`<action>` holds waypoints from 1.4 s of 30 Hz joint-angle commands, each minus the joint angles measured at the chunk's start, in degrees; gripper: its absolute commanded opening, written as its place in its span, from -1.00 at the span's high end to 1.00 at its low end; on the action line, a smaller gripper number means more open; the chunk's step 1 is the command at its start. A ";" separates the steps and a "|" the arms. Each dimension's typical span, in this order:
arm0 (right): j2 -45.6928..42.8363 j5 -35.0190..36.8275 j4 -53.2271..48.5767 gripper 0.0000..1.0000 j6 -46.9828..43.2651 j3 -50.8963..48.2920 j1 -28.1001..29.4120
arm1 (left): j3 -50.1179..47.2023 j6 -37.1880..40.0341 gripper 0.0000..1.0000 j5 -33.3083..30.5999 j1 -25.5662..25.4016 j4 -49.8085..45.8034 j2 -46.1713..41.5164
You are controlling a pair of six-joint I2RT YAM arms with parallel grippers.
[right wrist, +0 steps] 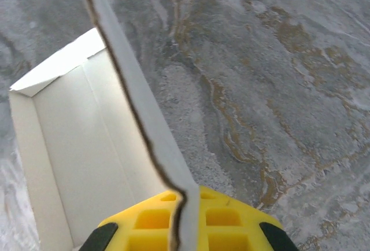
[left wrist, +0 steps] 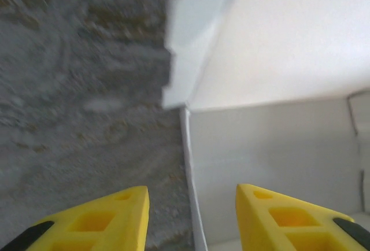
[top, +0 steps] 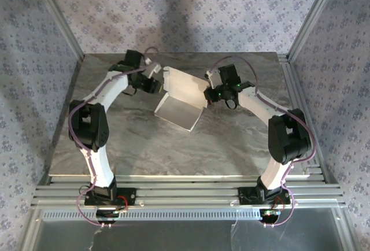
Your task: Fold the paper box
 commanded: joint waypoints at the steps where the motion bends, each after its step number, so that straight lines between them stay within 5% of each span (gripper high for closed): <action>1: 1.51 -10.85 -7.53 1.00 -8.19 4.60 -2.13 | 4.17 2.21 0.15 17.26 2.38 2.56 3.41; 11: 6.87 -18.99 -17.84 1.00 -14.70 12.31 -5.46 | 12.13 4.89 0.14 28.22 2.42 2.47 11.85; 16: 9.28 -19.36 -18.47 1.00 -14.75 14.86 -5.64 | 11.91 5.56 0.17 25.31 1.59 0.87 12.22; 22: 11.53 -15.31 -18.36 1.00 -12.87 17.27 -5.19 | 13.06 3.82 0.55 19.57 1.49 -0.54 12.38; 33: 11.35 -9.25 -15.95 1.00 -8.00 18.04 -3.23 | 11.20 2.10 0.59 10.69 -0.31 -2.39 9.59; 42: 11.84 0.73 -14.33 1.00 0.03 20.67 -0.96 | 12.30 -9.71 1.00 0.72 -1.84 -0.48 9.59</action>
